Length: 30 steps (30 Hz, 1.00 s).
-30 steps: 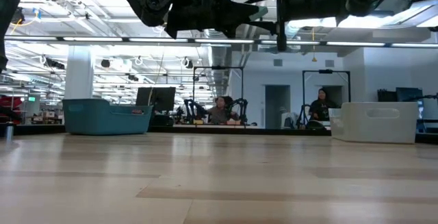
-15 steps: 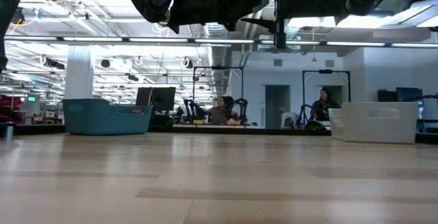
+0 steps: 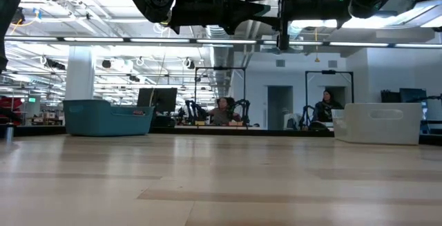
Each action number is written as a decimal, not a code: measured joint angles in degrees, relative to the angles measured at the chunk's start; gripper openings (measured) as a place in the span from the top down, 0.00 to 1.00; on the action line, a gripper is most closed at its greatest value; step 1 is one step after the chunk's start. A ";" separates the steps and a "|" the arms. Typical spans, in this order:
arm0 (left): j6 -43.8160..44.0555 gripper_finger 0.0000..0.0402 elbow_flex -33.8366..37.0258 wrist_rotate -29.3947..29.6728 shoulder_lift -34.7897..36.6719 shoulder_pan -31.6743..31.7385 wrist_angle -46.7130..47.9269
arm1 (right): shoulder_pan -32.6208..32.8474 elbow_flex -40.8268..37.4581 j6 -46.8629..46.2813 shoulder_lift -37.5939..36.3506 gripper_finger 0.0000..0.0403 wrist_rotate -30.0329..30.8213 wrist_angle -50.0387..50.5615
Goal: Sort & place blocks by color
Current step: Put the light blue block into the gray bin
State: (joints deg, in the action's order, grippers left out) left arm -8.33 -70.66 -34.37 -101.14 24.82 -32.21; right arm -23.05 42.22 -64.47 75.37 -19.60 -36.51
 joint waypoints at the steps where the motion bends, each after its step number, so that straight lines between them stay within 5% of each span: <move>1: -0.03 0.71 0.00 0.42 0.00 0.00 -0.04 | -0.12 0.00 -0.02 -0.02 0.61 -0.17 -0.03; 7: -0.30 0.71 0.01 0.73 0.00 0.04 -0.03 | -1.06 0.02 -0.04 -0.04 0.64 -0.72 -0.15; 19: 1.15 0.71 -0.05 0.18 0.59 0.04 -1.01 | -2.82 0.00 -0.98 0.07 0.26 -1.33 -7.81; 30: 1.08 0.71 -0.08 0.39 0.57 0.50 -0.79 | -4.57 0.00 -1.61 0.05 0.43 -4.40 -6.00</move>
State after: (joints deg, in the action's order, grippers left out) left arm -7.25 -70.74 -33.98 -100.57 25.32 -33.00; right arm -27.62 42.22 -66.08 75.42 -24.00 -42.51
